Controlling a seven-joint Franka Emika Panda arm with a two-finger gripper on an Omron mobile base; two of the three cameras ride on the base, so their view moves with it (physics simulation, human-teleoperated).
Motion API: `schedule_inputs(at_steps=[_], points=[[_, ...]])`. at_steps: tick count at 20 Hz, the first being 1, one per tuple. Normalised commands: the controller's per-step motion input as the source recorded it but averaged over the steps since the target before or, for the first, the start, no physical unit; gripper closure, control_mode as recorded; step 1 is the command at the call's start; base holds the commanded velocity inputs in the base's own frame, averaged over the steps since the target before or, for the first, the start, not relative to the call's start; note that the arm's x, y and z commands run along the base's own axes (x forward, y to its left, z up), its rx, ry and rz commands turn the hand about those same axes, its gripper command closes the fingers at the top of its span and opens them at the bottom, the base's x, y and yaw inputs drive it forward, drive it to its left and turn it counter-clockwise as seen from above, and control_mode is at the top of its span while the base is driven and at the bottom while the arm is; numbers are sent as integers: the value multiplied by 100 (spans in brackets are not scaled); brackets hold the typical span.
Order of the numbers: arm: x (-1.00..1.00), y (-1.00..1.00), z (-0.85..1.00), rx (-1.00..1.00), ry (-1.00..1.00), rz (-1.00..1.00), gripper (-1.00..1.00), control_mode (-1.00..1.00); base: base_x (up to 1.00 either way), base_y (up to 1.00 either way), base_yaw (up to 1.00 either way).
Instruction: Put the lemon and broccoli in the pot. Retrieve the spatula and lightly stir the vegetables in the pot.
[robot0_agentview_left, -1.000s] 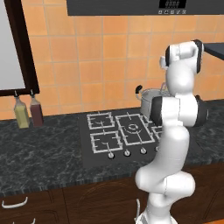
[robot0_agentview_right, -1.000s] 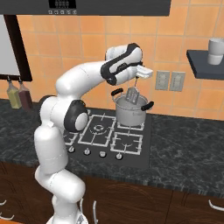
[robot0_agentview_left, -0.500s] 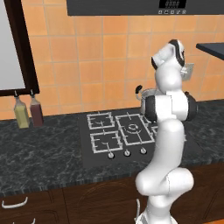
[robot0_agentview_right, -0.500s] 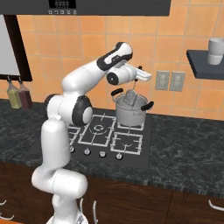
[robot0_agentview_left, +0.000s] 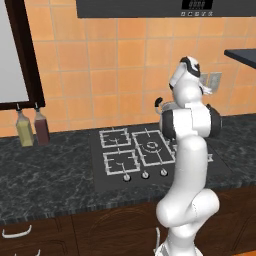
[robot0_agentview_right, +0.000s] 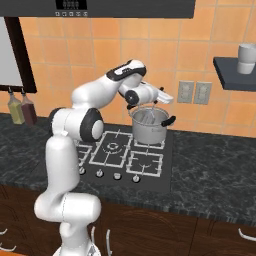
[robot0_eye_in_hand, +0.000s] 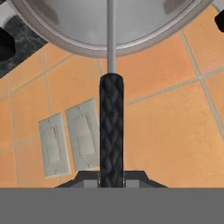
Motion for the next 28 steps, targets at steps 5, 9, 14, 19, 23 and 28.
schedule_inputs(at_steps=[5, 9, 14, 19, 23, 28], points=[[19, 6, -100, 0, 0, 0, 100, -100, 0, 0, 0], [28, 2, -100, -6, -6, 0, 100, -100, 0, 0, 0], [44, 4, -56, -21, -29, 0, 100, -100, 0, 0, 0], [14, 14, -40, -7, -26, 0, 100, -100, 0, 0, 0], [-36, 33, -100, 0, -4, 0, 100, -100, 0, 0, 0], [-62, 10, -74, 0, -8, 0, 100, -100, 0, 0, 0]])
